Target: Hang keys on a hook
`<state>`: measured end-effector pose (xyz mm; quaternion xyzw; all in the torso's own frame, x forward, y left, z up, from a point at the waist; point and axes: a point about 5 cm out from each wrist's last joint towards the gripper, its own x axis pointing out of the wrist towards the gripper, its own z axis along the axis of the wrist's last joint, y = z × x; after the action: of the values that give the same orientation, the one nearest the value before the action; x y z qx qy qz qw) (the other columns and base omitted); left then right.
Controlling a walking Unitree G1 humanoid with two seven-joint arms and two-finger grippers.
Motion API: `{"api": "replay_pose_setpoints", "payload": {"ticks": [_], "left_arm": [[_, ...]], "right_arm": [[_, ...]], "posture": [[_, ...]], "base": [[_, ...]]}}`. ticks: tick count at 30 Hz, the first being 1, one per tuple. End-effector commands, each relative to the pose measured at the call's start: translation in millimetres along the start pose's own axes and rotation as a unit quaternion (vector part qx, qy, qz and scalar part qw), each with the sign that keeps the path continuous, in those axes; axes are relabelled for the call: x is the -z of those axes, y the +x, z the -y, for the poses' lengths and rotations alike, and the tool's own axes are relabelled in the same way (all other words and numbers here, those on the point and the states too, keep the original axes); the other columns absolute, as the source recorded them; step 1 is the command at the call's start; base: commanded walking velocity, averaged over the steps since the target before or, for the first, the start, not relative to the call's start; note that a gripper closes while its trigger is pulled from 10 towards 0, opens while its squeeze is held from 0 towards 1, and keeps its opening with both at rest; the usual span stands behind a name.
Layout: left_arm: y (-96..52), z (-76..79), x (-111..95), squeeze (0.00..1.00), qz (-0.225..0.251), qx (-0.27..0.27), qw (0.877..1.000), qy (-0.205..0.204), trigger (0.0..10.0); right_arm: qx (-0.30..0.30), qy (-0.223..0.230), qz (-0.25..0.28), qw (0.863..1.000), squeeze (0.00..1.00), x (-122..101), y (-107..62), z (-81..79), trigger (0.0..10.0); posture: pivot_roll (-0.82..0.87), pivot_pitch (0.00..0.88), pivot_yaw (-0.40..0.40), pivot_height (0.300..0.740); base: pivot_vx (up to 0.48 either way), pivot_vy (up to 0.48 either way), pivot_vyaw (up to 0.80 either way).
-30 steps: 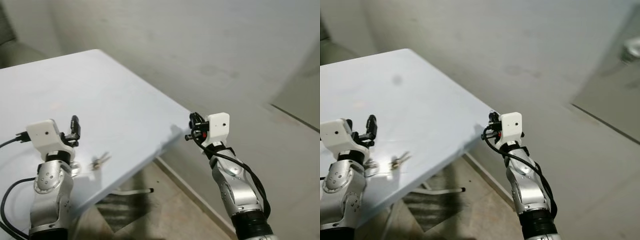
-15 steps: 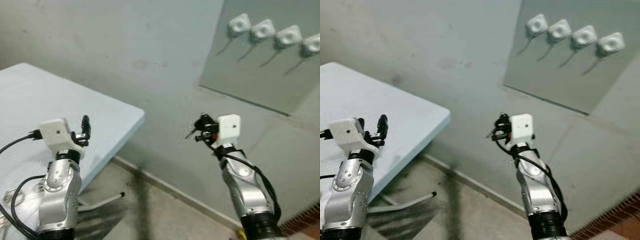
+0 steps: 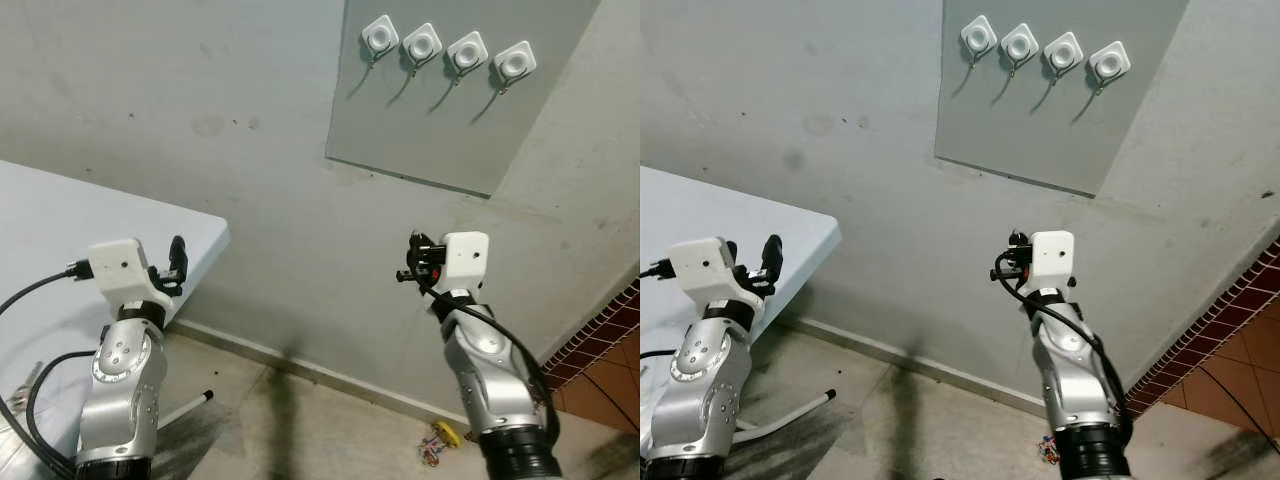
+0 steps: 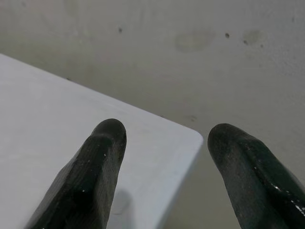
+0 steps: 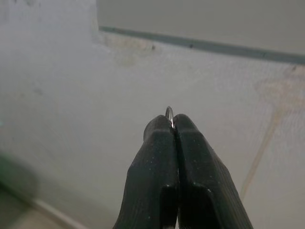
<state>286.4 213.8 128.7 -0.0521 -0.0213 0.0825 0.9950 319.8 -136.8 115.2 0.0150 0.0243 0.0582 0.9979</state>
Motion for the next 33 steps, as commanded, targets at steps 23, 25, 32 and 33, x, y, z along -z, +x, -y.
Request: {"api": "replay_pose_setpoints", "payload": {"ticks": [23, 25, 32, 33], "left_arm": [[-2.0, 3.4, -5.7, 0.00, 0.005, 0.000, 1.000, -0.016, 10.0], [-2.3, 3.7, -6.2, 0.00, 0.007, 0.003, 1.000, -0.018, 10.0], [-3.0, 5.2, -7.4, 0.00, 0.011, 0.009, 1.000, -0.017, 10.0], [-3.3, 5.4, -7.8, 0.00, 0.012, 0.010, 1.000, -0.016, 10.0]], "right_arm": [[-0.020, 0.017, 0.010, 1.000, 0.00, -15.0, 0.9, 0.8, 10.0], [-0.027, 0.019, 0.011, 0.999, 0.00, -15.8, 0.5, 0.2, 10.0], [-0.074, 0.021, 0.036, 0.996, 0.00, -21.8, -3.5, -5.1, 10.0], [-0.077, 0.020, 0.040, 0.996, 0.00, -22.8, -4.1, -5.0, 10.0]], "posture": [[-0.08, 0.000, -0.039, 0.728], [-0.08, 0.000, -0.041, 0.728], [-0.08, 0.000, -0.045, 0.728], [-0.08, 0.000, -0.045, 0.728]], "base": [[0.000, 0.000, 0.00], [0.000, 0.000, 0.00], [0.287, 0.000, 0.00], [0.345, 0.000, 0.00]]}}
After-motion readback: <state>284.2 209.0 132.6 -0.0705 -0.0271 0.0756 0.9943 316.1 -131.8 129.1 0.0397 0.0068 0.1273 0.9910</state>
